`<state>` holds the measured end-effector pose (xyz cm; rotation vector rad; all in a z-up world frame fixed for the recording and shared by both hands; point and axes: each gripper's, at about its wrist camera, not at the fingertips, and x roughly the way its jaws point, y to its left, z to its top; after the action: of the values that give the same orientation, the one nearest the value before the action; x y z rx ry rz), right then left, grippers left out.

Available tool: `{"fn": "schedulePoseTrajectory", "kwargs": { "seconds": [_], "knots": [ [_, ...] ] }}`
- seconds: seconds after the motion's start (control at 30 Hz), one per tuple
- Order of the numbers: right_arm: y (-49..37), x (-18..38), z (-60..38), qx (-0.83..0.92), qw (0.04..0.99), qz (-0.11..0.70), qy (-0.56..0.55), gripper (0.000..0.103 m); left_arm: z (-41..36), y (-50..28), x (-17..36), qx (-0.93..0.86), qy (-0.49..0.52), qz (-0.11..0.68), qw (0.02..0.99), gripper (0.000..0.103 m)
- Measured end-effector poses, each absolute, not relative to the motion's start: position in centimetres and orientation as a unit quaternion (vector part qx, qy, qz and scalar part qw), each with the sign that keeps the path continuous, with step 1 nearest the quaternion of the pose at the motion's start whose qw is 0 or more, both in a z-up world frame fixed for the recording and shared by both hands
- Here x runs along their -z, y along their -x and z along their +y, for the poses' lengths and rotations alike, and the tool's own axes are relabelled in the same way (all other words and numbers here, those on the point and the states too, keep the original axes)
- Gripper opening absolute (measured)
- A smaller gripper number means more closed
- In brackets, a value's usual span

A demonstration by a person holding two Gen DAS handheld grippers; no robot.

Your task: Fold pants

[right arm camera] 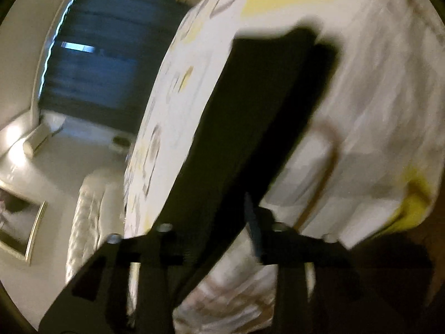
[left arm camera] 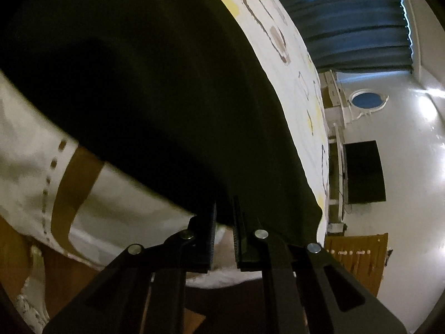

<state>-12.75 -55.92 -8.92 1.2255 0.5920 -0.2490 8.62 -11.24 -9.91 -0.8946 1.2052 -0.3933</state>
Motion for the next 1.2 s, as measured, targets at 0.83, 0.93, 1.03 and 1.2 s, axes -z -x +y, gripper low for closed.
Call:
{"fn": "schedulePoseTrajectory", "kwargs": {
  "seconds": [0.83, 0.93, 1.03, 1.2],
  "knots": [
    [11.8, 11.4, -64.0, 0.148, 0.753, 0.197, -0.61, 0.013, -9.2, -8.0, 8.2, 0.176, 0.377, 0.516, 0.749, 0.031],
    [11.5, 10.3, -64.5, 0.145, 0.772, 0.196, -0.588, 0.013, -7.3, -8.0, 8.5, 0.151, 0.386, 0.51, 0.754, 0.032],
    [11.1, 10.6, -64.5, 0.157, 0.774, 0.21, -0.576, 0.013, -5.9, -8.2, 8.8, 0.133, 0.408, 0.5, 0.752, 0.033],
    [11.1, 11.5, -64.6, 0.162, 0.766, 0.211, -0.586, 0.013, -4.7, -8.4, 9.5, 0.114, 0.438, 0.489, 0.746, 0.034]
  ]
}}
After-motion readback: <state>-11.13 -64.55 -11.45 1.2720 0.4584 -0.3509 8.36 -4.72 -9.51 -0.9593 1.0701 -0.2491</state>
